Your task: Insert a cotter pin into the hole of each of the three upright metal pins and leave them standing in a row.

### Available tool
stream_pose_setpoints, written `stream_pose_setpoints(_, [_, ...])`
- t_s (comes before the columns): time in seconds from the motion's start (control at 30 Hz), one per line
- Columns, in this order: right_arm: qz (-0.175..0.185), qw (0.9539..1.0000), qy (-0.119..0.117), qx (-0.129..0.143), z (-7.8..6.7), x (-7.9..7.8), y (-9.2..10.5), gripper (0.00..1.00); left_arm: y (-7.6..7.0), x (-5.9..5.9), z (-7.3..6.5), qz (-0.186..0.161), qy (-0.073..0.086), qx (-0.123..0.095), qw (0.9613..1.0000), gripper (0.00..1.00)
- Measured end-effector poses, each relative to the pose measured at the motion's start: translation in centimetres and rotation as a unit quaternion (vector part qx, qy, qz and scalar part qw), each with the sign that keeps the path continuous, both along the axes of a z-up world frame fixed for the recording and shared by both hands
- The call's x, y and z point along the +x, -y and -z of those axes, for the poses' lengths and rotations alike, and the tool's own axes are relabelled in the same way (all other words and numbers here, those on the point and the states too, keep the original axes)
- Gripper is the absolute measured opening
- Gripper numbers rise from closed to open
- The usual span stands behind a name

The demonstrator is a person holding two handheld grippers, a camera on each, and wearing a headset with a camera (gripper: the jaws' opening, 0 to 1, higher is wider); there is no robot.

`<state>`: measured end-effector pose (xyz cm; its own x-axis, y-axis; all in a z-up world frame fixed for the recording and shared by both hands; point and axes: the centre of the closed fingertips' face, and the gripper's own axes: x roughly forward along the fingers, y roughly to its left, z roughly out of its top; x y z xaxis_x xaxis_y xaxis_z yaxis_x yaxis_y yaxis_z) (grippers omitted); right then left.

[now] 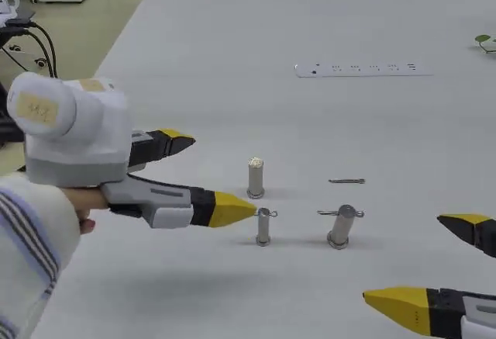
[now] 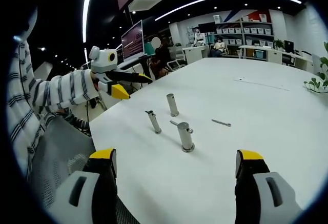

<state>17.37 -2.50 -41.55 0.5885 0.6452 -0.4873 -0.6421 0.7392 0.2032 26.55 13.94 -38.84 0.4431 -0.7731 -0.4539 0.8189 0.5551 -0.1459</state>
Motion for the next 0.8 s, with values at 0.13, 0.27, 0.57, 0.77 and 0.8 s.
stream_pose_setpoints(0.13, [0.002, 1.0000, 0.002, 0.001, -0.2, 0.1, 0.0, 0.95, 0.3, 1.9, 0.2, 0.003, 0.002, 0.012, 0.9999, 0.81])
stream_pose_setpoints(0.27, [0.005, 1.0000, 0.001, -0.002, -0.3, 0.1, 0.2, 0.95, 0.9, 3.1, 0.5, 0.012, 0.006, 0.024, 0.9996, 0.79])
stream_pose_setpoints(0.57, [0.009, 1.0000, 0.000, -0.003, -0.3, -0.1, 0.5, 0.94, 2.6, 4.5, 2.1, 0.028, 0.000, 0.044, 0.9986, 0.68])
stream_pose_setpoints(0.77, [0.010, 0.9999, -0.002, -0.003, -0.2, -0.1, 0.6, 0.94, 3.2, 5.3, 2.5, 0.031, 0.003, 0.054, 0.9981, 0.61])
stream_pose_setpoints(0.8, [0.010, 0.9999, -0.002, -0.003, -0.2, -0.1, 0.6, 0.94, 3.3, 5.3, 2.7, 0.033, 0.003, 0.057, 0.9978, 0.61])
